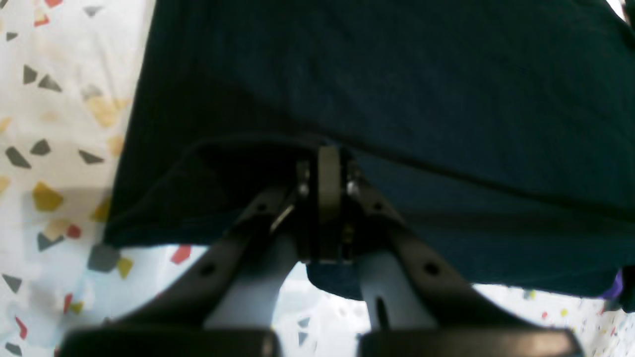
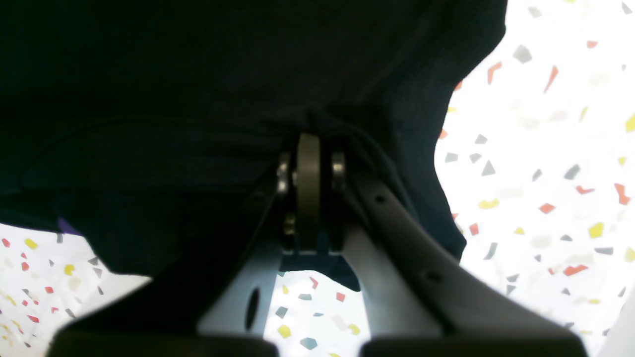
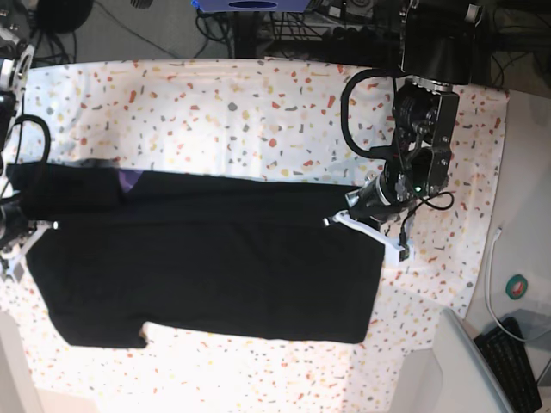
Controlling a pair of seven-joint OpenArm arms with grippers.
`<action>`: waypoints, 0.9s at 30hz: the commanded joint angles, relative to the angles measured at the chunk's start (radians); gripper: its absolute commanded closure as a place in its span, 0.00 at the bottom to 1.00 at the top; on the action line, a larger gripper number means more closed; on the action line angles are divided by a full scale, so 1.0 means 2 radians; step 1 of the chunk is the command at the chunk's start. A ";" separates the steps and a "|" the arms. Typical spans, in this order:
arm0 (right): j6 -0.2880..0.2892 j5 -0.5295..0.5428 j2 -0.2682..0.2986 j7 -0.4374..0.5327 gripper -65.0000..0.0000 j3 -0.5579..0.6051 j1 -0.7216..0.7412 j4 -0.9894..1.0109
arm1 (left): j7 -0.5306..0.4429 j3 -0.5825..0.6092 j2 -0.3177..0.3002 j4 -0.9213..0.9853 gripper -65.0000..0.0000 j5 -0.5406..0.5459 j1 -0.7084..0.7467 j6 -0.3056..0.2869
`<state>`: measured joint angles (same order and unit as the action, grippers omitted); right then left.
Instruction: Layout the t-shirt on the table in an organized manner, then fold the t-shirt properly
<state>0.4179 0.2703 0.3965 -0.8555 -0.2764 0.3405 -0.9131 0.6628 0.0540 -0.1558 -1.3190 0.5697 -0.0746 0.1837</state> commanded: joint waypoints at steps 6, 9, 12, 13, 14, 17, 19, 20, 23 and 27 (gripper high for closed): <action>-0.038 0.000 0.011 0.041 1.00 -0.001 0.013 0.013 | -0.009 -0.004 -0.004 0.000 1.00 -0.001 -0.012 -0.001; -0.063 0.000 0.010 0.043 0.98 -0.001 0.013 0.013 | -0.009 -0.002 -0.004 0.001 1.00 -0.001 -0.021 -0.001; -0.070 0.000 0.007 0.044 0.67 -0.002 0.013 0.010 | -0.009 -0.002 -0.004 0.008 1.00 -0.001 -0.026 -0.001; -0.070 0.001 0.007 0.044 0.58 -0.002 0.013 0.007 | -0.009 -0.003 -0.004 0.011 1.00 -0.001 -0.029 -0.001; -0.070 0.001 0.006 0.044 0.51 -0.002 0.013 0.000 | -0.009 -0.002 -0.004 0.015 0.88 -0.001 -0.035 -0.001; -0.070 0.001 0.005 0.044 0.43 -0.003 0.013 -0.015 | -0.009 -0.007 -0.004 0.026 0.60 -0.001 -0.044 -0.001; -0.070 0.001 0.005 0.044 0.42 -0.003 0.012 -0.022 | -0.010 -0.007 -0.004 0.031 0.44 0.002 -0.056 -0.001; -0.070 0.001 0.005 0.043 0.42 -0.003 0.012 -0.025 | -0.010 -0.007 -0.004 0.032 0.37 0.002 -0.061 -0.001; -0.070 0.001 0.005 0.041 0.43 -0.003 0.009 -0.043 | -0.010 -0.008 -0.002 0.025 0.26 0.003 -0.074 -0.001; -0.070 0.003 0.004 0.040 0.43 -0.004 -0.023 -0.098 | -0.010 -0.029 0.012 -0.020 0.25 0.032 -0.058 -0.001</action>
<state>0.2752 0.2710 0.3832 -0.7864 -0.2787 0.2810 -1.0885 0.6559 0.0021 -0.1268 -1.3350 0.6300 -0.1852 0.1871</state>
